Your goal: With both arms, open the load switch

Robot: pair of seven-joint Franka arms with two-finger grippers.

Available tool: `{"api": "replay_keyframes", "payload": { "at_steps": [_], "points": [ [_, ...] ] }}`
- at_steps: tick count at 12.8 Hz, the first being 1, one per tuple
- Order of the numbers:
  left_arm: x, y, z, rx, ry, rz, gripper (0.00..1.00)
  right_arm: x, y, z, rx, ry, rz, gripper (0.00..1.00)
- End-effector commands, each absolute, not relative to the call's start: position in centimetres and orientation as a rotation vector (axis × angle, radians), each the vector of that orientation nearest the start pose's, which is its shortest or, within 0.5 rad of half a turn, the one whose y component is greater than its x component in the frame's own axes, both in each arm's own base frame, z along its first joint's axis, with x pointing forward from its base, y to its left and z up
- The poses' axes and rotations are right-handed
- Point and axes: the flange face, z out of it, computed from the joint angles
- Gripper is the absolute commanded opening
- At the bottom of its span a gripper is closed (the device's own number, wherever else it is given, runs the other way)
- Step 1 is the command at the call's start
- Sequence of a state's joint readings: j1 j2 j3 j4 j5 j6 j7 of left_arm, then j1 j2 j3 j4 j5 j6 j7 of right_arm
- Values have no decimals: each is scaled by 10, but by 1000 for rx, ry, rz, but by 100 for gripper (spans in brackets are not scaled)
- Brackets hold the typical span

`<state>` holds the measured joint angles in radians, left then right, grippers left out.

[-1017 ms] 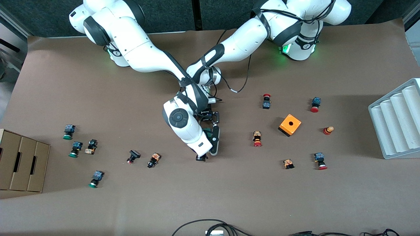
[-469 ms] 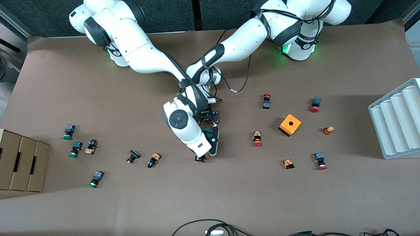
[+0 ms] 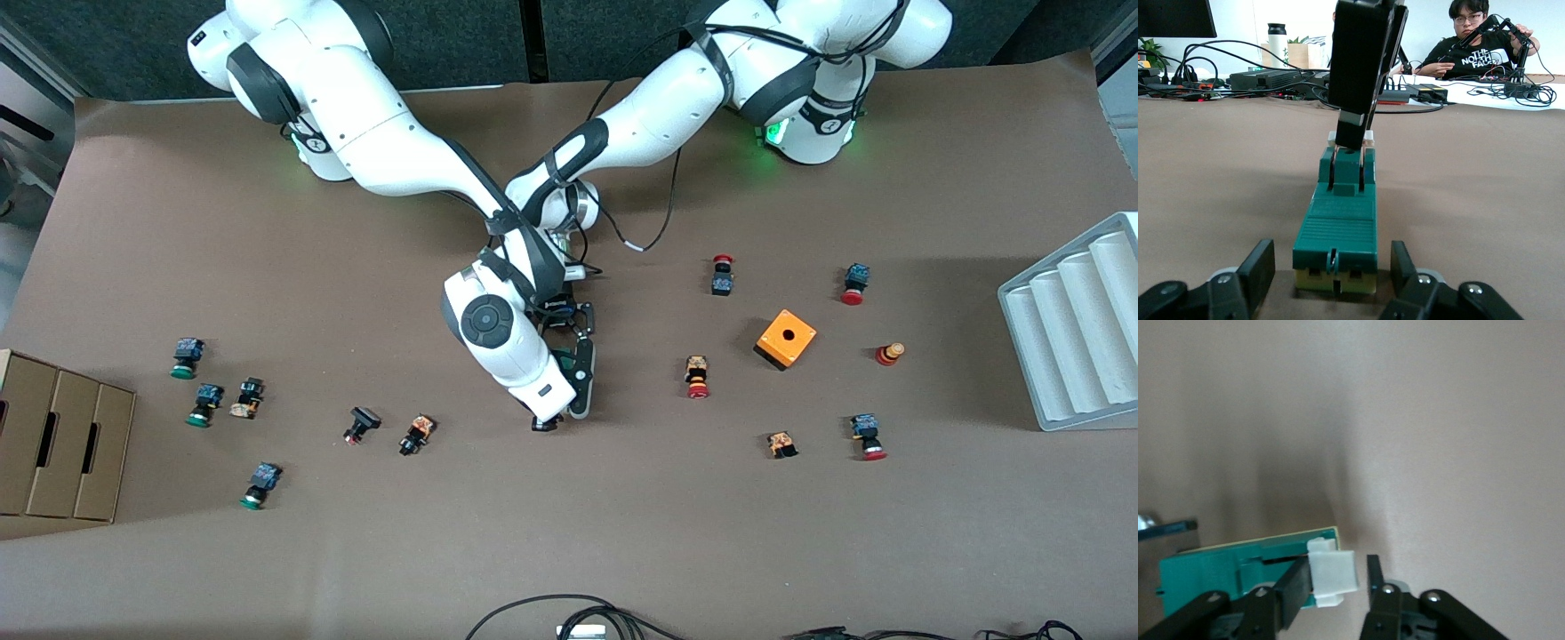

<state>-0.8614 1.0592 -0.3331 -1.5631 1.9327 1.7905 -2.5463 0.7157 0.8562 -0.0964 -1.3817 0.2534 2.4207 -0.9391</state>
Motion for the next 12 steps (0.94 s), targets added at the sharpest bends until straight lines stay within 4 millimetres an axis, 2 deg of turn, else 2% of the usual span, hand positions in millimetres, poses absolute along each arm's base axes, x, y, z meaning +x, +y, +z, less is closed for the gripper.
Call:
{"api": "replay_keyframes", "payload": {
  "at_steps": [1, 6, 12],
  "points": [
    [336, -569, 38, -2447, -161, -1887, 78, 608, 443, 206, -2318, -1985, -352, 39],
    [336, -569, 37, -2446, -157, -1885, 78, 605, 448, 212, -2309, -1989, -358, 38],
    [335, -570, 38, -2446, -155, -1887, 77, 598, 450, 209, -2304, -1995, -339, 37]
  ]
}}
